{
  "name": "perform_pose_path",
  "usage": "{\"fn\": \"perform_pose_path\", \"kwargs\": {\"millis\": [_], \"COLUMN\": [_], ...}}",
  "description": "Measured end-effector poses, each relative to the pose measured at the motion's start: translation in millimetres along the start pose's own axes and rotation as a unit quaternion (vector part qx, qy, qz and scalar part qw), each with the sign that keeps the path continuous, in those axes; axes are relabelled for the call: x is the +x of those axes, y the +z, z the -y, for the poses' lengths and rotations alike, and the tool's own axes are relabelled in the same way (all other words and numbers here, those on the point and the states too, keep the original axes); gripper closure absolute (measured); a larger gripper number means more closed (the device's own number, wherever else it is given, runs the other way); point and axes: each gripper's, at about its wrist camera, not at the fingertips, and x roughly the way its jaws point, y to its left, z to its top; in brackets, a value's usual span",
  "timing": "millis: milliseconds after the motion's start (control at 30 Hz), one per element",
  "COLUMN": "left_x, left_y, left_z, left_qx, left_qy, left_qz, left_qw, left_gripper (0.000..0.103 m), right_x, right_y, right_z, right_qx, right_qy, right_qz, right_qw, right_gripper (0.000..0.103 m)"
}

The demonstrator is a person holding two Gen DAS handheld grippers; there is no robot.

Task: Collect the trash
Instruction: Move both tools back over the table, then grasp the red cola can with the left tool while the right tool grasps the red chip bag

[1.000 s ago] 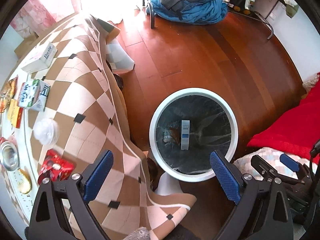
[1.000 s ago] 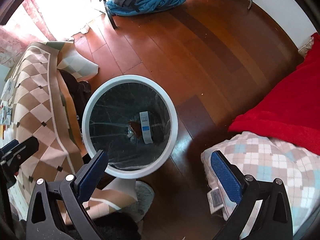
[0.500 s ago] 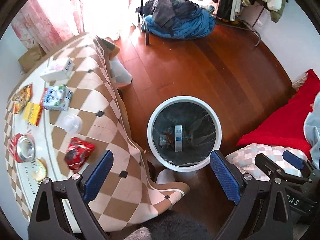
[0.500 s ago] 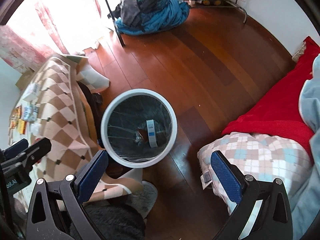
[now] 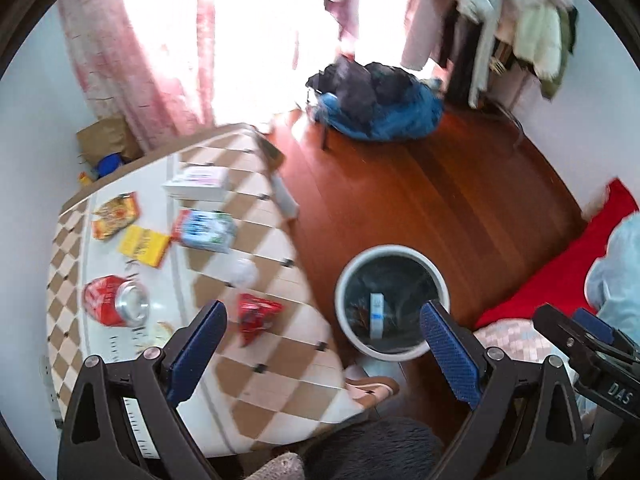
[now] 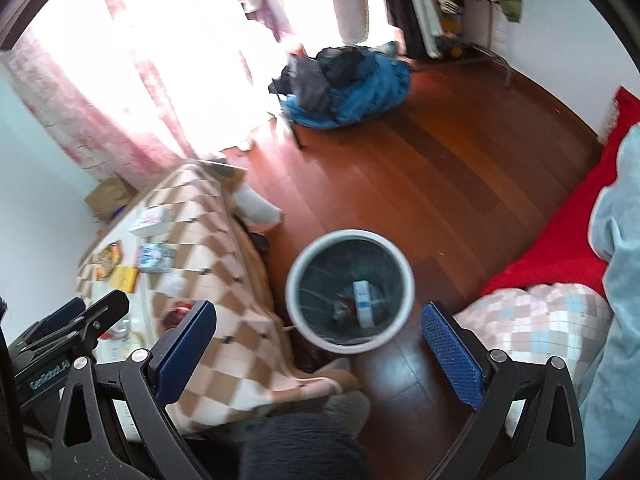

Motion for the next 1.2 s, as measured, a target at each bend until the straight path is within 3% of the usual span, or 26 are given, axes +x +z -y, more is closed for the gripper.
{"fn": "perform_pose_path", "kwargs": {"millis": [233, 367, 467, 633, 733, 1000, 1067, 1100, 1133, 1167, 1200], "left_x": [-12.5, 10.7, 33.5, 71.6, 96.6, 145.3, 155.4, 159.2, 161.5, 163.0, 161.9], "left_y": [-14.7, -35.2, -53.4, -76.0, -80.9, -73.0, -68.3, -65.1, -62.5, -59.1, -57.6], "left_z": [-100.8, -174.2, -226.6, -293.2, -310.9, -338.4, -342.2, -343.6, -342.9, -341.8, -340.9], "left_qx": [-0.067, -0.125, -0.186, -0.306, -0.345, -0.443, -0.453, -0.453, -0.45, -0.445, -0.441], "left_qy": [0.066, 0.1, 0.118, 0.081, 0.046, -0.051, -0.06, -0.06, -0.055, -0.054, -0.052], "left_qz": [0.018, -0.016, -0.045, -0.072, -0.088, -0.093, -0.093, -0.089, -0.086, -0.08, -0.074], "left_qw": [0.9954, 0.987, 0.9744, 0.9457, 0.9333, 0.8903, 0.8848, 0.8849, 0.8872, 0.8903, 0.8928], "left_gripper": [0.004, 0.004, 0.004, 0.005, 0.005, 0.005, 0.005, 0.008, 0.019, 0.025, 0.04], "right_x": [28.0, 77.9, 122.9, 193.4, 223.6, 242.7, 243.4, 243.6, 244.5, 245.3, 245.3], "right_y": [-1.6, -9.3, -16.8, -30.5, -43.8, -59.6, -58.9, -58.5, -57.7, -58.0, -58.0], "right_z": [-90.3, -141.6, -167.7, -181.6, -179.4, -197.9, -204.6, -207.5, -210.4, -212.6, -214.5], "right_qx": [-0.051, -0.077, -0.088, -0.059, -0.01, 0.008, 0.001, -0.002, -0.007, -0.01, -0.014], "right_qy": [0.045, 0.057, 0.058, 0.039, 0.04, 0.048, 0.044, 0.045, 0.046, 0.042, 0.04], "right_qz": [-0.036, -0.078, -0.118, -0.187, -0.211, -0.194, -0.189, -0.187, -0.186, -0.187, -0.186], "right_qw": [0.997, 0.992, 0.987, 0.98, 0.977, 0.98, 0.981, 0.981, 0.981, 0.981, 0.982], "right_gripper": [0.0, 0.0, 0.0, 0.0, 0.003, 0.026, 0.032, 0.043, 0.059, 0.061, 0.061]}}
